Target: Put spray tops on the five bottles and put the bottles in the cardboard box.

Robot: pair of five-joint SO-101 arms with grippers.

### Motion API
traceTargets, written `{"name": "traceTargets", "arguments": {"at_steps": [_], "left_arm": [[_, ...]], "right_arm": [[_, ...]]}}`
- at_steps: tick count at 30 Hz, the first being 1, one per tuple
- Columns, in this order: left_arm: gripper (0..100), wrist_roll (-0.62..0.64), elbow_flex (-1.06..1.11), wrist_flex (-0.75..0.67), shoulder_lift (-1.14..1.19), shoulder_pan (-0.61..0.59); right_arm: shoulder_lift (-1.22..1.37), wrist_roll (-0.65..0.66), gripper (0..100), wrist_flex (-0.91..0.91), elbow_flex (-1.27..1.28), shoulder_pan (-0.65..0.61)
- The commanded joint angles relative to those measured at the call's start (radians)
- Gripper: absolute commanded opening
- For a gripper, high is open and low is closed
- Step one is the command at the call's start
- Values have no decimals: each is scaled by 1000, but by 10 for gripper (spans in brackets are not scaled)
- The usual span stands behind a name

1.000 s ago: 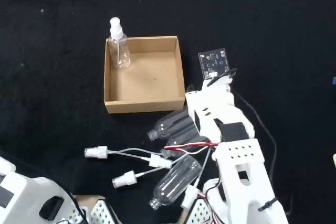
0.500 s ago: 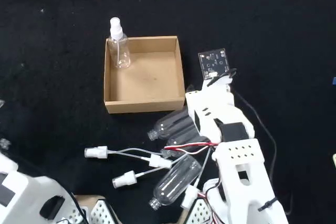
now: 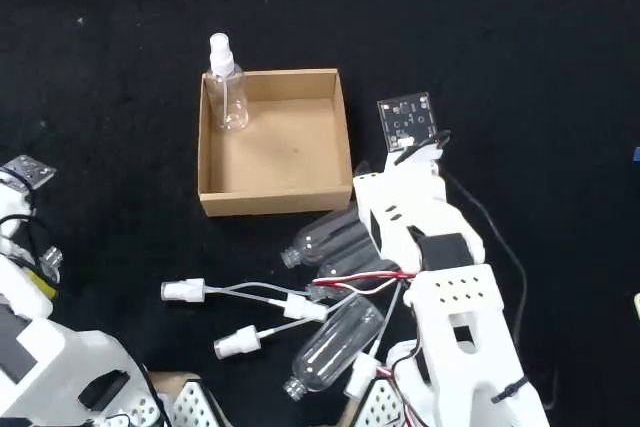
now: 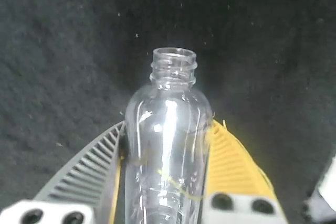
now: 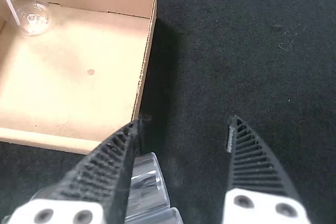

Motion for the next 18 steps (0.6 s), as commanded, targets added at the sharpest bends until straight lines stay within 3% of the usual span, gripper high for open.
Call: {"name": "traceTargets", "arguments": {"at_steps": [1, 4, 10, 18], "left_arm": [[99, -11, 87, -187, -9, 15], [102, -11, 142, -233, -17, 13], [241, -11, 143, -230, -11, 12], [130, -18, 151, -230, -6, 18]], "right_arm": [[2, 3, 243, -21, -5, 18], [2, 3, 243, -21, -5, 18], [2, 3, 243, -21, -5, 18], [2, 3, 243, -21, -5, 18]]}}
